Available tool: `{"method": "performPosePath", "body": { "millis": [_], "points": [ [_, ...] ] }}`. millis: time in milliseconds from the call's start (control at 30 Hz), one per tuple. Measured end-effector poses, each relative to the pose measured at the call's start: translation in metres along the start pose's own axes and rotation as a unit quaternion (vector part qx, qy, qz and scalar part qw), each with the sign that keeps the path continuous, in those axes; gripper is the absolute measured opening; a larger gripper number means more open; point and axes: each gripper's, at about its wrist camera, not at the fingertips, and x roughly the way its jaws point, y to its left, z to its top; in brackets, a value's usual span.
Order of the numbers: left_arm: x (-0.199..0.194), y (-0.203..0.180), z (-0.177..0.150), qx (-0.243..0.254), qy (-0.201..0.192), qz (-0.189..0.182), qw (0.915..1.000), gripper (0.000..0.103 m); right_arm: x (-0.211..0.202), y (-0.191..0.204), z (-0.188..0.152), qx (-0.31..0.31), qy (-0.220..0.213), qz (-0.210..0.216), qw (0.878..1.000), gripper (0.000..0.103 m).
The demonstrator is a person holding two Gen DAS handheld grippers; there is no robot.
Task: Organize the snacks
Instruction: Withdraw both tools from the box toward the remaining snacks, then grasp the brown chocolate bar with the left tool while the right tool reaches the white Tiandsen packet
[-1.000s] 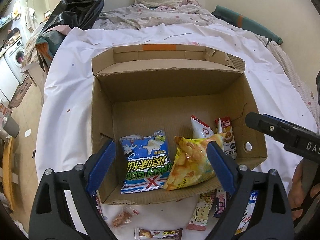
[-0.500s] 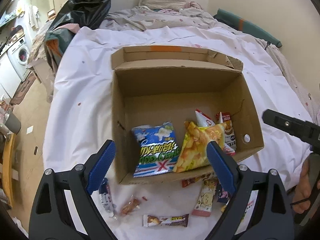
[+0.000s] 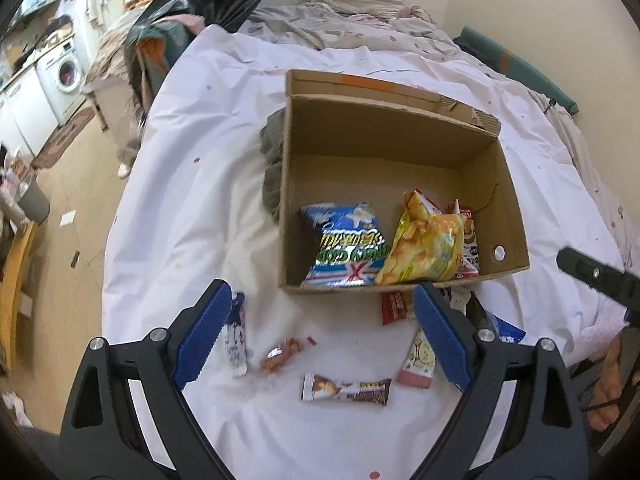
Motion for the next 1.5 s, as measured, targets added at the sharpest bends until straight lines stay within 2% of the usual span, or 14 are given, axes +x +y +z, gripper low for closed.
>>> {"method": "performPosePath", "body": {
  "millis": [300, 433, 533, 633, 700, 767, 833, 900, 1000, 1133, 1300, 1400, 1467, 1500],
  "points": [
    [0.003, 0.017, -0.022, -0.042, 0.028, 0.012, 0.9986, 0.090, -0.006, -0.009, -0.025, 0.016, 0.015, -0.003, 1.000, 0.074],
    [0.018, 0.036, -0.033, -0.100, 0.065, 0.003, 0.9928, 0.090, -0.003, -0.014, -0.031, 0.021, 0.023, -0.018, 0.999, 0.074],
    [0.028, 0.044, -0.039, -0.117, 0.087, 0.013, 0.9892, 0.090, -0.001, -0.022, -0.030, 0.030, 0.026, -0.021, 0.999, 0.074],
    [0.042, 0.042, -0.048, -0.128, 0.121, 0.014, 0.9843, 0.090, 0.004, -0.030, -0.031, 0.044, 0.038, -0.031, 0.998, 0.074],
    [0.049, 0.035, -0.057, -0.132, 0.131, 0.016, 0.9824, 0.090, 0.007, -0.033, -0.031, 0.054, 0.044, -0.030, 0.997, 0.074],
    [0.061, 0.019, -0.064, -0.107, 0.151, 0.005, 0.9827, 0.090, 0.008, -0.033, -0.031, 0.055, 0.045, -0.031, 0.997, 0.074],
    [0.079, -0.011, -0.070, -0.024, 0.187, -0.009, 0.9821, 0.090, 0.008, -0.032, -0.030, 0.054, 0.044, -0.032, 0.997, 0.074],
    [0.088, -0.028, -0.075, 0.027, 0.193, -0.001, 0.9808, 0.090, 0.008, -0.032, -0.031, 0.055, 0.045, -0.031, 0.997, 0.074],
    [0.102, -0.041, -0.086, 0.067, 0.201, 0.017, 0.9772, 0.090, 0.008, -0.032, -0.032, 0.058, 0.048, -0.027, 0.997, 0.074],
    [0.119, -0.035, -0.092, 0.052, 0.223, 0.013, 0.9733, 0.090, 0.006, -0.031, -0.031, 0.058, 0.046, -0.021, 0.997, 0.074],
    [0.122, -0.033, -0.086, 0.045, 0.213, 0.001, 0.9759, 0.090, 0.006, -0.031, -0.028, 0.064, 0.046, -0.012, 0.997, 0.074],
    [0.125, -0.034, -0.084, 0.052, 0.217, -0.007, 0.9747, 0.090, 0.007, -0.031, -0.028, 0.065, 0.048, -0.015, 0.997, 0.074],
    [0.126, -0.036, -0.087, 0.063, 0.217, 0.005, 0.9741, 0.080, 0.010, -0.033, -0.028, 0.068, 0.056, -0.021, 0.996, 0.074],
    [0.126, -0.036, -0.086, 0.064, 0.217, 0.008, 0.9740, 0.079, 0.013, -0.035, -0.029, 0.072, 0.062, -0.025, 0.995, 0.074]
  ]
}}
